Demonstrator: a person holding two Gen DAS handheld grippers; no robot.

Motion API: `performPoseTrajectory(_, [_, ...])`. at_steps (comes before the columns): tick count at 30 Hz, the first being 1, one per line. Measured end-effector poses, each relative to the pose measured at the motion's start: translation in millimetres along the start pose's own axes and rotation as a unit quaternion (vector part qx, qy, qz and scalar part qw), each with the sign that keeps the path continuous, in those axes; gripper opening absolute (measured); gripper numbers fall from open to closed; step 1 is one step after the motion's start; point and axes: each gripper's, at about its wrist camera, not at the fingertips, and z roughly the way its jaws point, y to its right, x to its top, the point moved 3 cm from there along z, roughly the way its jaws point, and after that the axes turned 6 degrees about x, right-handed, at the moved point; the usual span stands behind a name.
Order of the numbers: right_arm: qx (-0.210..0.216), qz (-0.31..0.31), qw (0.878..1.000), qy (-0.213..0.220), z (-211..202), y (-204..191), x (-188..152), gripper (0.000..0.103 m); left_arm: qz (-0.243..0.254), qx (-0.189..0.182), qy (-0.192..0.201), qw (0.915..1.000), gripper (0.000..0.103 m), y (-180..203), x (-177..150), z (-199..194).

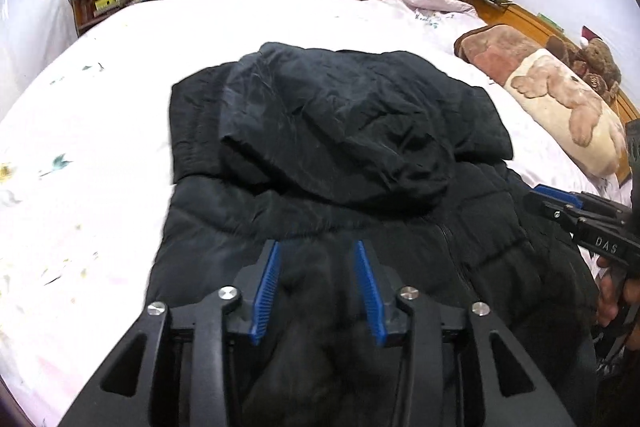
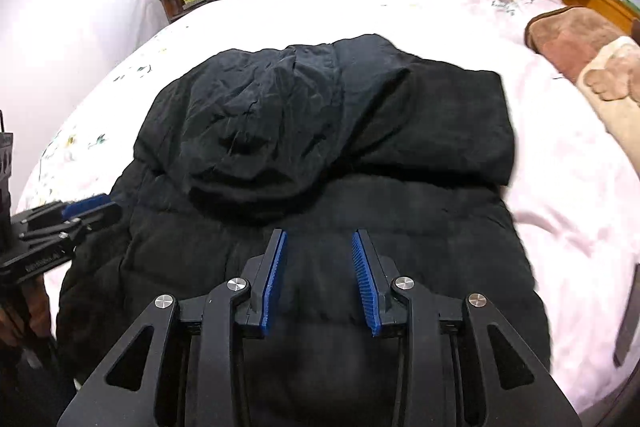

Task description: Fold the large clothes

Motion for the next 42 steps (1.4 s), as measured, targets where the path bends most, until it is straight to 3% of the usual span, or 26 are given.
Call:
performPoseTrajectory(8, [-0.024, 0.023, 0.999, 0.002, -50, 22, -54, 0.043, -0.015, 0.029, 0.010, 0.9994, 0.060, -38, -41, -43])
performPoseTrajectory(16, [-0.052, 0.121, 0.991, -0.006, -80, 91, -101, 0.053, -0.067, 0.065, -0.045, 0.9946, 0.064, -88, -94, -39])
performPoseTrajectory(21, [-0.026, 0.175, 0.983, -0.036, -70, 113, -120, 0.054, -0.094, 0.027, -0.092, 0.9910, 0.065, -87, -127, -29])
performPoseTrajectory(25, [-0.014, 0.182, 0.982, -0.056, -62, 115, -126, 0.055, -0.083, -0.005, -0.113, 0.9901, 0.065, -66, -145, -25])
performPoseTrajectory(31, [-0.045, 0.190, 0.980, -0.035, -72, 126, -129, 0.055, -0.076, 0.004, -0.117, 0.9902, 0.065, -57, -149, -24])
performPoseTrajectory(36, [-0.036, 0.217, 0.974, -0.057, -63, 139, -141, 0.058, -0.086, 0.001, -0.126, 0.9883, 0.066, -60, -155, -18])
performPoseTrajectory(39, [-0.002, 0.246, 0.967, -0.074, -56, 142, -148, 0.059, -0.088, -0.002, -0.135, 0.9869, 0.066, -60, -158, -15])
performPoseTrajectory(42, [0.035, 0.254, 0.962, -0.092, -51, 138, -152, 0.056, -0.086, -0.009, -0.139, 0.9865, 0.051, -58, -156, -17])
